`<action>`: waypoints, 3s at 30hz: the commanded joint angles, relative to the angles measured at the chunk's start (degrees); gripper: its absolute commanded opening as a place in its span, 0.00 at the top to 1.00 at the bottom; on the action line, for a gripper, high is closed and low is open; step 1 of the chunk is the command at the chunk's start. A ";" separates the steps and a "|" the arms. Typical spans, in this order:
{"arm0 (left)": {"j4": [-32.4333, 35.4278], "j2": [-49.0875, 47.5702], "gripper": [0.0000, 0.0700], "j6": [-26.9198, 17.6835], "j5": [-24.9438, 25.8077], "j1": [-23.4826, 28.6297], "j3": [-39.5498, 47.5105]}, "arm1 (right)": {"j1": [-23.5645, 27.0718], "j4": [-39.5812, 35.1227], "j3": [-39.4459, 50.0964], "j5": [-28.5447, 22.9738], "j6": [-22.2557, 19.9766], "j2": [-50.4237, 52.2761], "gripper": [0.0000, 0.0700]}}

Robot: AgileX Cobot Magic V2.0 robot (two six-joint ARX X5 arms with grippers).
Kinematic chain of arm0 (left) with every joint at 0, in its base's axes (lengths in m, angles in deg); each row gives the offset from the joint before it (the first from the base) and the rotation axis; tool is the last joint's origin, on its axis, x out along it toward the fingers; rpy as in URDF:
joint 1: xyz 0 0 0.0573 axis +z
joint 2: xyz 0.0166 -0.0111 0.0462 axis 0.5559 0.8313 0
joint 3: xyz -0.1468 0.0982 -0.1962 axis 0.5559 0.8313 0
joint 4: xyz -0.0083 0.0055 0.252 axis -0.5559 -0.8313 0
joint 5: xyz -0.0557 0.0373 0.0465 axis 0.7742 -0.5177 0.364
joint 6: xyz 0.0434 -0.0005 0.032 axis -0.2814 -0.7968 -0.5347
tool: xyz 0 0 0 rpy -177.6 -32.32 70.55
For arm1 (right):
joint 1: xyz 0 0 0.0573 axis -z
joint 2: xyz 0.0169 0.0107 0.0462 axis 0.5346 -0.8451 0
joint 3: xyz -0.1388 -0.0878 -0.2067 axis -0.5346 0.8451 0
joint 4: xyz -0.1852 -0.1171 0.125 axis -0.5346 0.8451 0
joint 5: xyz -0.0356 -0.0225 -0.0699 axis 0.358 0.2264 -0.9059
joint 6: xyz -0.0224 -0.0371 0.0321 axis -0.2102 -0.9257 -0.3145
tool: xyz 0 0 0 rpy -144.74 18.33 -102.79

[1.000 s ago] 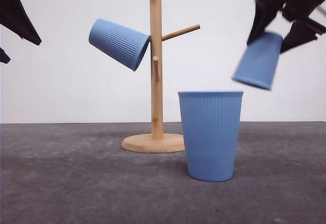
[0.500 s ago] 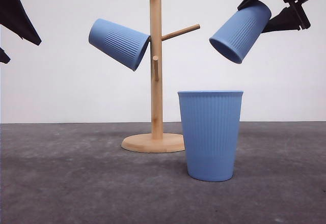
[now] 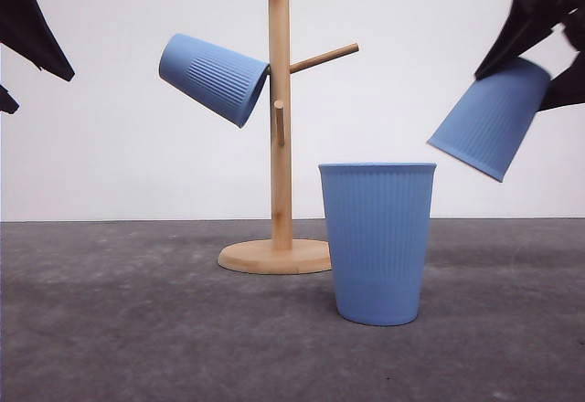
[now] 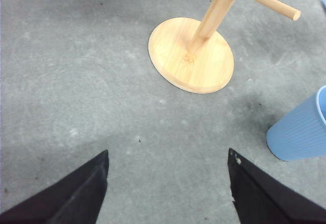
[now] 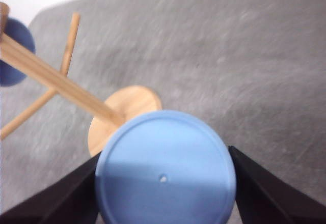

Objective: Place three cups

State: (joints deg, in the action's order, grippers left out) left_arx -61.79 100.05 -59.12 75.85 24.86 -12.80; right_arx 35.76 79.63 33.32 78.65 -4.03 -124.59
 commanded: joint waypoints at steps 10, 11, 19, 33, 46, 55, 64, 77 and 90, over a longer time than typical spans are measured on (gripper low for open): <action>1.01 0.41 0.38 -0.35 -0.11 -0.11 -0.11 | 0.11 -30.14 8.61 7.11 38.39 4.96 0.55; 1.23 0.45 0.38 -0.35 -0.11 -0.11 -0.11 | 0.12 -32.54 8.27 7.28 40.74 4.47 0.55; 1.57 0.48 0.38 -0.35 -0.11 -0.11 -0.11 | -0.62 -34.59 -0.23 13.35 43.24 -3.59 0.55; 1.57 0.48 0.38 -0.37 -0.11 -0.11 -0.11 | -5.53 -27.52 -16.26 17.01 39.18 -18.32 0.55; 1.57 0.48 0.38 -0.37 -0.11 -0.11 -0.11 | -11.58 -27.41 -16.58 13.66 35.23 -22.95 0.54; 1.57 0.48 0.38 -0.37 -0.11 -0.11 -0.11 | -12.28 -27.39 -16.58 12.45 34.50 -23.65 0.35; 1.57 0.48 0.38 -0.37 -0.11 -0.11 -0.11 | -12.20 -27.85 -16.58 11.99 33.66 -23.65 0.22; 1.55 0.48 0.38 -0.35 -0.11 -0.11 -0.11 | -8.71 -23.26 -16.58 11.49 27.73 -18.84 0.18; 1.55 0.48 0.38 -0.35 -0.11 -0.11 -0.11 | -13.61 18.18 -16.58 -0.94 0.88 -5.98 0.18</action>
State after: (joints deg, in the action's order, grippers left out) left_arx -60.83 100.05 -59.12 75.83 24.87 -12.80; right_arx 22.77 95.15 18.03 79.18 1.72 -129.81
